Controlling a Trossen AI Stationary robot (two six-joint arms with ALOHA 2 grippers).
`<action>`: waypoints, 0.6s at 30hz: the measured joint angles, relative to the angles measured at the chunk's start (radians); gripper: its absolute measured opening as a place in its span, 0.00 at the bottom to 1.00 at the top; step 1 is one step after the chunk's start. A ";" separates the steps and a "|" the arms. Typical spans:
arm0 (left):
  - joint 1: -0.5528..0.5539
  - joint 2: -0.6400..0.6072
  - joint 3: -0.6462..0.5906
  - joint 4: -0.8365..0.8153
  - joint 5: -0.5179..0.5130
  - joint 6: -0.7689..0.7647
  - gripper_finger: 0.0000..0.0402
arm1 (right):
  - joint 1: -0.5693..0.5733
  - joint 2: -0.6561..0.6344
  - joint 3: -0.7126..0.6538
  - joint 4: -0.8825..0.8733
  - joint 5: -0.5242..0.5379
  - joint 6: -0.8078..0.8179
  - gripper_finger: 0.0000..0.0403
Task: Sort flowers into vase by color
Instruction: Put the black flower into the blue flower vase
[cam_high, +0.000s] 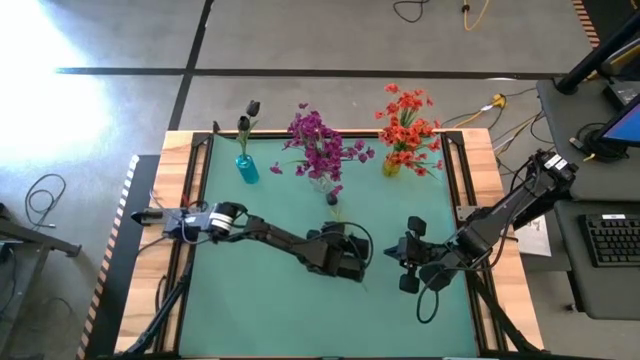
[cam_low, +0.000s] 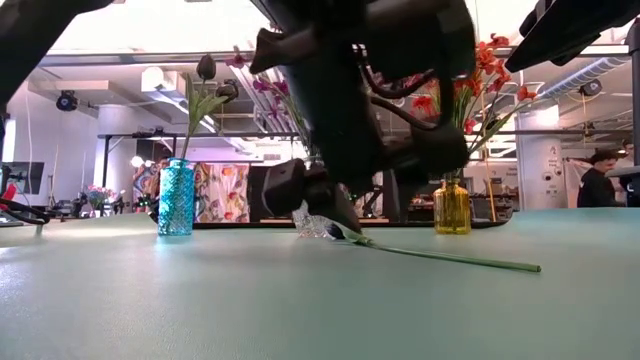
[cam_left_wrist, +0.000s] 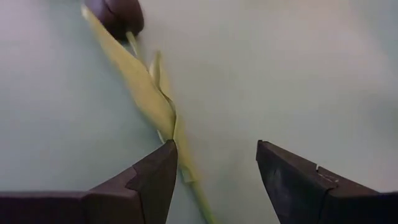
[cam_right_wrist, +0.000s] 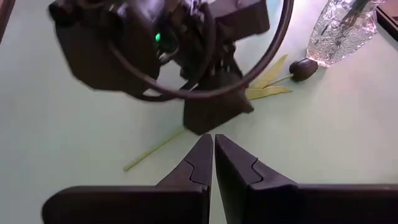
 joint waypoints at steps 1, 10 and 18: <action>0.000 0.013 0.015 -0.001 0.000 0.016 0.52 | 0.000 0.000 0.000 0.000 0.000 0.000 0.03; 0.024 0.117 0.161 -0.058 0.040 0.080 0.52 | 0.000 0.000 0.000 0.002 0.000 0.001 0.03; 0.034 0.170 0.280 -0.226 0.053 0.052 0.39 | 0.000 0.000 0.000 0.001 -0.001 0.000 0.03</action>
